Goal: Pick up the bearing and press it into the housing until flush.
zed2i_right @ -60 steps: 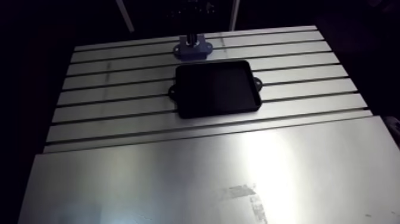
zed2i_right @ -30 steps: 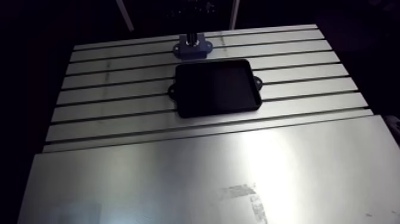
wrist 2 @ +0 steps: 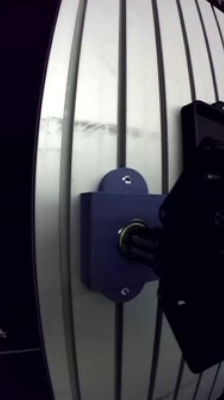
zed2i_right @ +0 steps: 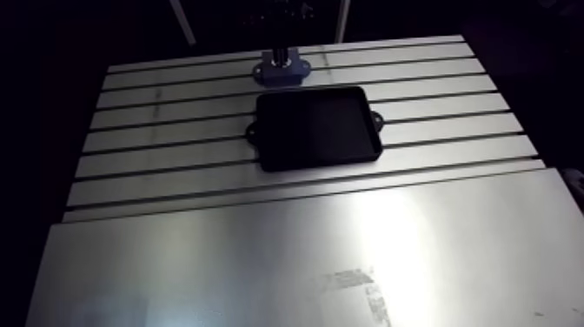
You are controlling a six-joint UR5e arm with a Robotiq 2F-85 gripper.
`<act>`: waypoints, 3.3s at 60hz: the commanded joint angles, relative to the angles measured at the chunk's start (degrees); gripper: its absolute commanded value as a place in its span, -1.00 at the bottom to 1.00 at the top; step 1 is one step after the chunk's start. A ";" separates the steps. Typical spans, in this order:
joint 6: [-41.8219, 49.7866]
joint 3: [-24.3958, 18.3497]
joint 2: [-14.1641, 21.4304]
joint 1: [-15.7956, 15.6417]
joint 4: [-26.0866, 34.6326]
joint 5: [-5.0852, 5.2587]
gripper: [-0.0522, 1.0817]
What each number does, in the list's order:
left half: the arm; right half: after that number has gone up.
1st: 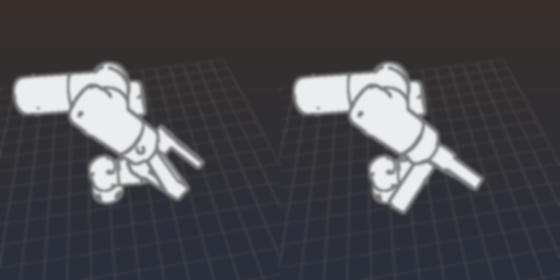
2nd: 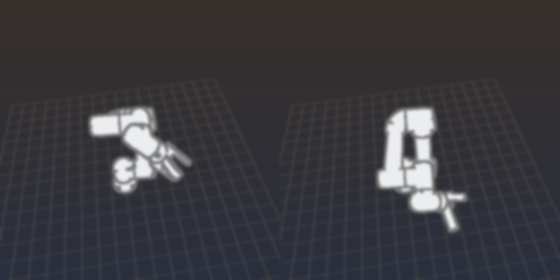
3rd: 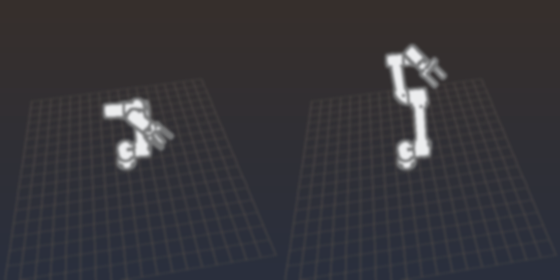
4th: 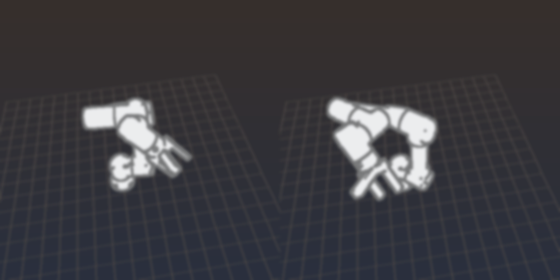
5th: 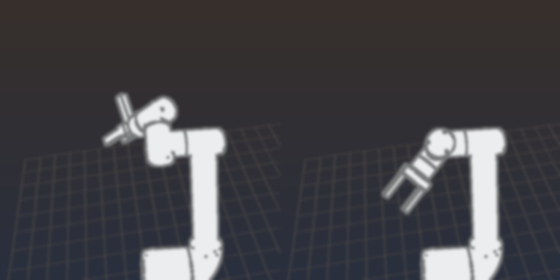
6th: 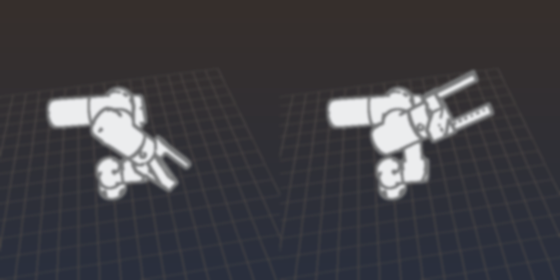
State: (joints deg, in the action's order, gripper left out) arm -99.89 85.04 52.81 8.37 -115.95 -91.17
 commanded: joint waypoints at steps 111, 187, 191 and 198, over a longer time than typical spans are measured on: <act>0.09 -5.28 29.47 -0.80 31.87 0.44 -0.90; 0.09 -5.02 30.29 -1.16 30.14 -0.10 -0.90; 0.09 -5.02 30.29 -1.16 30.04 -0.01 -0.90; 0.09 -5.10 30.20 -1.16 30.04 0.08 -0.90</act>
State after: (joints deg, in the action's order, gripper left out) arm -99.81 80.01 83.11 7.23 -85.77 -91.21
